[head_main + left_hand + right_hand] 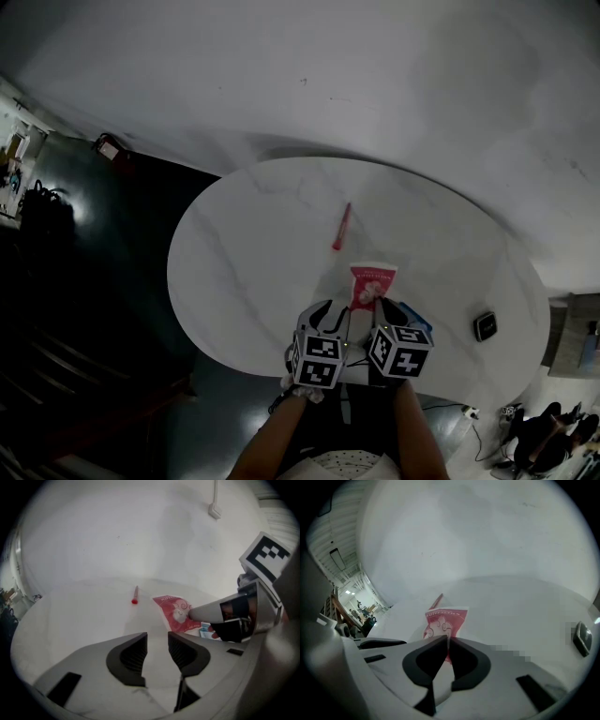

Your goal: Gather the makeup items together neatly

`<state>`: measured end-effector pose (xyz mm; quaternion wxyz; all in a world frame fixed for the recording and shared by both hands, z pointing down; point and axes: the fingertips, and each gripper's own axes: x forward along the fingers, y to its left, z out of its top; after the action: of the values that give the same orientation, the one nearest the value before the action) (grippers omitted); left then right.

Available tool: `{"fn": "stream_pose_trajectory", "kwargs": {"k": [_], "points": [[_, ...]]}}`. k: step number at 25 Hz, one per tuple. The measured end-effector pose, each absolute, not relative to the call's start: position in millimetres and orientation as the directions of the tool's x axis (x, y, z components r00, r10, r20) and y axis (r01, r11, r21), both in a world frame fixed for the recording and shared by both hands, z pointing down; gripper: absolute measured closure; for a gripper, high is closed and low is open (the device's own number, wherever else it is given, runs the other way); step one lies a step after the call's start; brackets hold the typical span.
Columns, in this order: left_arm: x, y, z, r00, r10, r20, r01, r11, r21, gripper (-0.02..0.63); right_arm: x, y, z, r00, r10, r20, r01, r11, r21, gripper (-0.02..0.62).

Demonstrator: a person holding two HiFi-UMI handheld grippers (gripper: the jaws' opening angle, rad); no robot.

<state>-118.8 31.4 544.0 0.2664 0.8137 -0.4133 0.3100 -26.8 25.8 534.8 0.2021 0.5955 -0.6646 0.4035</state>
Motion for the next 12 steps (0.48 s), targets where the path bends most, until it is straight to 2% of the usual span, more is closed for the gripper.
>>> {"fn": "stream_pose_trajectory", "kwargs": {"k": [12], "points": [[-113.2, 16.3, 521.0, 0.481, -0.554, 0.679, -0.840, -0.514, 0.175, 0.430, -12.9, -0.9, 508.0, -0.152, -0.673, 0.724, -0.951, -0.101, -0.293, 0.568]]}}
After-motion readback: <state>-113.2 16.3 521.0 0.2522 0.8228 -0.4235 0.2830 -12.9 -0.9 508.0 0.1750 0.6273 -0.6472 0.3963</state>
